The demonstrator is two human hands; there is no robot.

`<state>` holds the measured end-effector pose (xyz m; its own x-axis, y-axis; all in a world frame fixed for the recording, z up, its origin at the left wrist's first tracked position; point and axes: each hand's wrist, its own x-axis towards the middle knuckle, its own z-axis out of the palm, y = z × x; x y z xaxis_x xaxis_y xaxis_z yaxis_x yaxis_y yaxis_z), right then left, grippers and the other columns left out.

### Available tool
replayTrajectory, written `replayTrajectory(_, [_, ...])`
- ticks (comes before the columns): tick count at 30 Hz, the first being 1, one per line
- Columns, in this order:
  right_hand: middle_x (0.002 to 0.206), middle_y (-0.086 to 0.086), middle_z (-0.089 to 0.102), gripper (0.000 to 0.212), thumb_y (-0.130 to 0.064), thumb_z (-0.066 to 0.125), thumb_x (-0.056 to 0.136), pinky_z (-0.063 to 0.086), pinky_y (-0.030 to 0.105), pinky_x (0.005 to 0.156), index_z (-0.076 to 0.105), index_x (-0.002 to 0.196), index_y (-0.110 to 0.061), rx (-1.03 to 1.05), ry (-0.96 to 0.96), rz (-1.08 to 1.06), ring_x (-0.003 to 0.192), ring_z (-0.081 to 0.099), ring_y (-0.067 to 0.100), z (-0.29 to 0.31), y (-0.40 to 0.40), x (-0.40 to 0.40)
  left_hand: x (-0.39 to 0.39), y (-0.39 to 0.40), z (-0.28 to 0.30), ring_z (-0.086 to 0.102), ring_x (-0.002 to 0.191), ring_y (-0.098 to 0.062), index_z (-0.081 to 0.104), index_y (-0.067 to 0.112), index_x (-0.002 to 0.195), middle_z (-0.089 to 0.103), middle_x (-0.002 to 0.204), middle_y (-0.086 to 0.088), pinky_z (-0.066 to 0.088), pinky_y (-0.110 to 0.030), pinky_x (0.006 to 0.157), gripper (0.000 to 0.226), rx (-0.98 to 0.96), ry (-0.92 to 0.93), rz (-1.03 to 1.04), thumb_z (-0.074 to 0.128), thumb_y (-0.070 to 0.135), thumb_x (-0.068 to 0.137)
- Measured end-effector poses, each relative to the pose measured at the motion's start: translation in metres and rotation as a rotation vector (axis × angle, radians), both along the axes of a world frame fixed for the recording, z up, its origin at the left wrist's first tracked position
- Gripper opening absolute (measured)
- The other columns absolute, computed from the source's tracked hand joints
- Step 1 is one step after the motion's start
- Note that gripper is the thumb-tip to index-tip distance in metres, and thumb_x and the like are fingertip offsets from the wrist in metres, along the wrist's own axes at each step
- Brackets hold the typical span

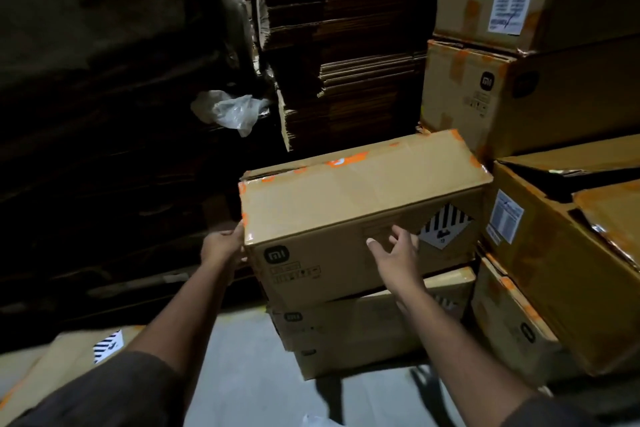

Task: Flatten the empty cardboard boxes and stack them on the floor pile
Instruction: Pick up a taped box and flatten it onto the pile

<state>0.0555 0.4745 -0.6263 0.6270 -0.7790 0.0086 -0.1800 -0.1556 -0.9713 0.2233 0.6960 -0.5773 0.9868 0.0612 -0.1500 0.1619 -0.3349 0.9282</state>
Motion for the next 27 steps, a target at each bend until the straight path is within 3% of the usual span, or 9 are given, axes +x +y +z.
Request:
replayTrajectory(3, [0.149,0.002,0.029,0.067,-0.031,0.067,0.095,0.045,0.038,0.104,0.035,0.150,-0.010,0.000,0.005,0.006,0.131,0.046,0.020,0.001,0.010,0.002,0.001,0.010,0.005,0.068,0.059,-0.021,0.069,0.005,0.096,0.072,0.087,-0.012,0.058,-0.033,0.059,0.037,-0.089,0.134,-0.149,0.063,0.042,0.097])
replayTrajectory(6, [0.151,0.000,0.026,0.072,-0.030,0.067,0.095,0.044,0.036,0.105,0.031,0.153,-0.010,-0.008,0.008,0.000,0.133,0.044,0.020,-0.002,0.019,-0.002,-0.011,0.019,0.013,0.062,0.046,-0.013,0.066,0.007,0.085,0.065,0.058,-0.002,0.059,-0.041,0.075,0.038,-0.107,0.261,-0.372,0.054,0.039,0.102])
replayTrajectory(8, [0.153,0.000,0.023,0.077,-0.031,0.067,0.094,0.042,0.035,0.107,0.025,0.156,-0.009,-0.023,0.016,-0.008,0.134,0.043,0.021,-0.003,0.023,-0.006,-0.014,0.028,0.016,0.068,0.057,-0.015,0.069,0.003,0.089,0.069,0.066,-0.006,0.057,-0.041,0.085,0.035,-0.083,0.292,-0.464,0.057,0.034,0.101])
replayTrajectory(11, [0.158,-0.001,0.016,0.085,-0.036,0.066,0.095,0.038,0.032,0.104,0.017,0.159,-0.009,-0.007,0.012,-0.033,0.135,0.041,0.023,0.003,0.029,-0.011,-0.023,0.033,0.018,0.073,0.075,-0.024,0.070,-0.006,0.102,0.075,0.090,-0.020,0.059,-0.038,0.081,0.030,-0.070,0.276,-0.481,0.066,0.022,0.095])
replayTrajectory(14, [0.161,-0.002,0.009,0.088,-0.043,0.062,0.096,0.039,0.033,0.097,0.010,0.160,-0.011,0.038,-0.003,-0.087,0.135,0.039,0.025,0.006,0.035,-0.018,-0.056,0.026,0.004,0.069,0.069,-0.026,0.070,-0.006,0.081,0.072,0.078,-0.019,0.061,-0.035,0.071,0.019,-0.038,0.158,-0.418,0.069,0.009,0.093])
replayTrajectory(17, [0.162,-0.003,0.007,0.088,-0.049,0.057,0.096,0.038,0.033,0.090,0.009,0.160,-0.014,0.032,-0.041,-0.156,0.132,0.043,0.028,0.004,0.042,-0.026,-0.085,0.028,-0.010,0.065,0.063,-0.023,0.070,0.005,0.062,0.070,0.067,-0.017,0.058,-0.043,0.082,0.030,-0.011,0.087,-0.456,0.073,0.013,0.090])
replayTrajectory(20, [0.162,-0.001,0.009,0.088,-0.049,0.059,0.095,0.037,0.031,0.093,0.012,0.160,-0.012,0.014,-0.077,-0.188,0.135,0.042,0.028,0.002,0.048,-0.030,-0.090,0.044,-0.004,0.071,0.078,-0.024,0.073,0.000,0.092,0.076,0.083,-0.015,0.059,-0.045,0.088,0.029,0.002,0.120,-0.570,0.076,0.029,0.089])
replayTrajectory(23, [0.162,-0.002,0.010,0.089,-0.050,0.060,0.094,0.036,0.030,0.088,0.013,0.160,-0.013,0.032,-0.097,-0.195,0.135,0.042,0.028,0.000,0.054,-0.030,-0.080,0.057,0.000,0.074,0.090,-0.024,0.066,0.010,0.118,0.077,0.098,-0.012,0.059,-0.048,0.092,0.039,0.013,0.246,-0.642,0.074,0.036,0.089])
replayTrajectory(27, [0.162,-0.002,0.014,0.086,-0.053,0.057,0.094,0.037,0.033,0.087,0.015,0.159,-0.015,0.080,-0.115,-0.228,0.136,0.041,0.029,-0.007,0.060,-0.026,-0.055,0.065,-0.003,0.073,0.103,-0.027,0.066,0.014,0.123,0.075,0.107,-0.014,0.053,-0.053,0.100,0.044,0.021,0.295,-0.629,0.059,0.049,0.097])
